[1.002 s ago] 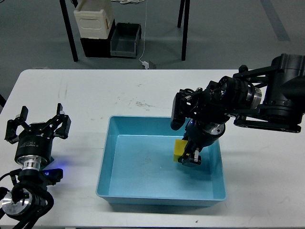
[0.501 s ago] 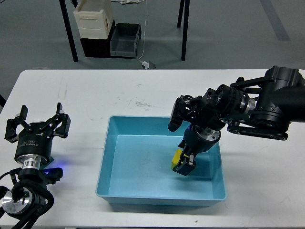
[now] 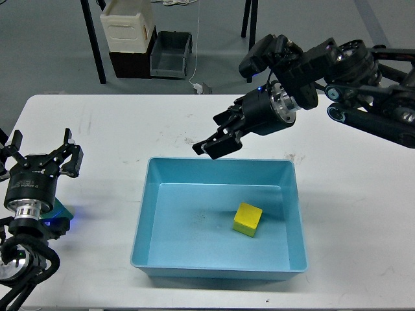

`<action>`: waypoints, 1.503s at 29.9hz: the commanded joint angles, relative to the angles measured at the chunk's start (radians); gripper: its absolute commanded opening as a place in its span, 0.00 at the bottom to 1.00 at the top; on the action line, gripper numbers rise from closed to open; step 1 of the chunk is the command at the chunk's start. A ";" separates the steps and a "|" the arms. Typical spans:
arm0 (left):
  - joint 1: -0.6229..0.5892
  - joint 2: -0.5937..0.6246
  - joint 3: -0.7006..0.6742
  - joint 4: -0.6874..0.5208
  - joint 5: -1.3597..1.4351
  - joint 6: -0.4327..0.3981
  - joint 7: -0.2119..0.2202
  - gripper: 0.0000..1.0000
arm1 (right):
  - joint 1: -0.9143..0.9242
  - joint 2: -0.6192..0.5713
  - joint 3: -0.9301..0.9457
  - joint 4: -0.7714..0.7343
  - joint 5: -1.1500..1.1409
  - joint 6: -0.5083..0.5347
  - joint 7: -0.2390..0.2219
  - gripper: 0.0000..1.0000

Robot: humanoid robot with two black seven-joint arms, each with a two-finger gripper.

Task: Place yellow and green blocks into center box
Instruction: 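Withdraw the right gripper and raise the left gripper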

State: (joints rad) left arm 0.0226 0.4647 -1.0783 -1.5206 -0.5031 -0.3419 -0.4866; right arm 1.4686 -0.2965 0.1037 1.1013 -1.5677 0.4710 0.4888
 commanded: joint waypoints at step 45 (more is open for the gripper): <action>-0.210 0.482 -0.075 0.036 1.957 0.047 -0.002 1.00 | -1.413 0.206 1.504 0.446 0.983 -0.355 -0.460 1.00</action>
State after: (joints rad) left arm -0.1816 0.9072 -1.1982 -1.4745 1.3077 -0.2849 -0.4888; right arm 0.1215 -0.1149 1.5763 1.5301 -0.5869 0.0832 0.0297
